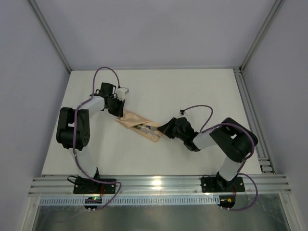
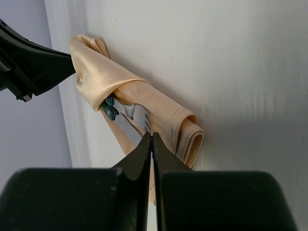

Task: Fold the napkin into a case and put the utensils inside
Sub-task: Stuff the knife into the folded napkin.

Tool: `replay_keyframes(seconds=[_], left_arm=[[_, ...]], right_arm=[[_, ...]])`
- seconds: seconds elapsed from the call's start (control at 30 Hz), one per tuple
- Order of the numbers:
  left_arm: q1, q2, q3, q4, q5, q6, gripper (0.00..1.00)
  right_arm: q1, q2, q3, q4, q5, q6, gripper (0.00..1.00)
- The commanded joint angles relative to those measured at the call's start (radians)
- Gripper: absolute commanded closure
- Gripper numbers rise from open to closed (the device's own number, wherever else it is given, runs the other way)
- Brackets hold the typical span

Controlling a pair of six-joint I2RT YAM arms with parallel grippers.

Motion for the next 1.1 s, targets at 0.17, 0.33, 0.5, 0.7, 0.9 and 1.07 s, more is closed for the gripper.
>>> replay_keyframes(seconds=[0.17, 0.33, 0.5, 0.7, 0.9, 1.07], left_arm=[[0.002, -0.041, -0.006, 0.022, 0.027, -0.012, 0.88], [0.003, -0.043, 0.010, -0.001, 0.028, 0.004, 0.72], [0.022, -0.069, 0.030, -0.019, 0.039, -0.001, 0.62], [0.051, -0.098, 0.020, -0.062, 0.059, 0.008, 0.62], [0.052, -0.126, -0.029, -0.080, 0.058, 0.031, 0.64], [0.052, -0.124, -0.048, -0.088, 0.059, 0.039, 0.66]], right_arm=[[0.007, 0.027, 0.058, 0.033, 0.070, -0.042, 0.87], [0.010, -0.078, 0.072, -0.138, 0.069, -0.186, 0.66], [0.012, -0.164, 0.072, -0.296, 0.009, -0.313, 0.64], [0.012, -0.178, 0.098, -0.413, -0.065, -0.410, 0.68], [0.012, -0.161, 0.074, -0.409, -0.109, -0.376, 0.74], [0.013, -0.178, 0.065, -0.398, -0.113, -0.367, 0.75]])
